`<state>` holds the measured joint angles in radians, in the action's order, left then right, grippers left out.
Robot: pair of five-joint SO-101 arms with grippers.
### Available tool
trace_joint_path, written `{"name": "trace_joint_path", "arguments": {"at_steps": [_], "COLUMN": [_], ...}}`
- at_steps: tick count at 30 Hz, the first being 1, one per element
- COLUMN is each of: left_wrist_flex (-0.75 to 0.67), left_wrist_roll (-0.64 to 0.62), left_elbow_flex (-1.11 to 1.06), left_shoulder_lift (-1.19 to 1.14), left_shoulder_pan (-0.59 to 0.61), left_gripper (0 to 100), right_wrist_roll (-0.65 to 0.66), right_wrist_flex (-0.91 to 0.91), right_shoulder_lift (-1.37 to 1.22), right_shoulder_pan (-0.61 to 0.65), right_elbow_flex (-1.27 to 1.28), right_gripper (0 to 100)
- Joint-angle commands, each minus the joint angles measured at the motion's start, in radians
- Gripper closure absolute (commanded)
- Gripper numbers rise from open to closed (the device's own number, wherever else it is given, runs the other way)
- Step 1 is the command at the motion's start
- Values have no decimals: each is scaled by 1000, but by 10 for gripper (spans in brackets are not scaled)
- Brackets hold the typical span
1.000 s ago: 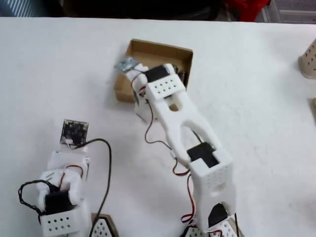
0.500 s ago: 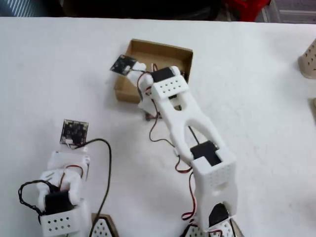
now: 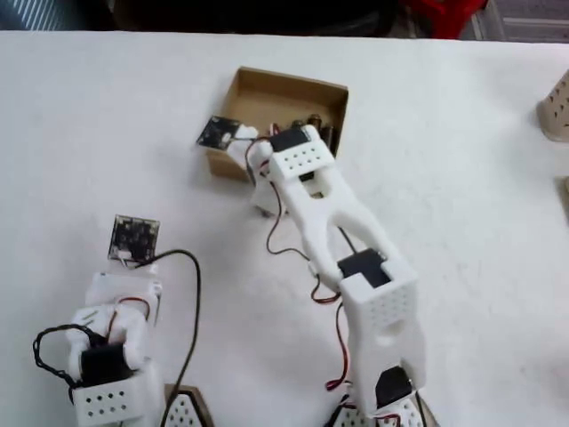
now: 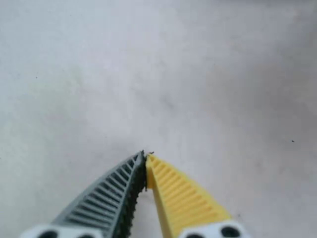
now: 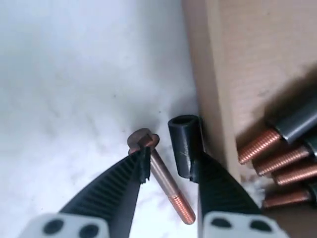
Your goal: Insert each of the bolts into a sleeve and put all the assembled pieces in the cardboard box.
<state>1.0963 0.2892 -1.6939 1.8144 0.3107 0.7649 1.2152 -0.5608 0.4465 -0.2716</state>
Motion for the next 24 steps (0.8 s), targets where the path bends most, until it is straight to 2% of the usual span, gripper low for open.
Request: {"name": "trace_joint_path", "arguments": {"at_steps": [1,10,24], "left_wrist_flex": [2,2,0], "left_wrist_roll": [11,11,11], "left_elbow_flex": [0,0,0], "left_shoulder_lift": [8,8,8], "left_shoulder_pan": [10,10,10], "left_gripper": [976,976,976], "right_wrist_roll": [12,12,6], "right_wrist_flex": [-44,-102,-101], "right_shoulder_lift": [-12,-120,-127], "right_shoulder_pan": [-58,-61,-36], "right_elbow_flex": [-44,-48,-38], "right_gripper": [868,868,869]}}
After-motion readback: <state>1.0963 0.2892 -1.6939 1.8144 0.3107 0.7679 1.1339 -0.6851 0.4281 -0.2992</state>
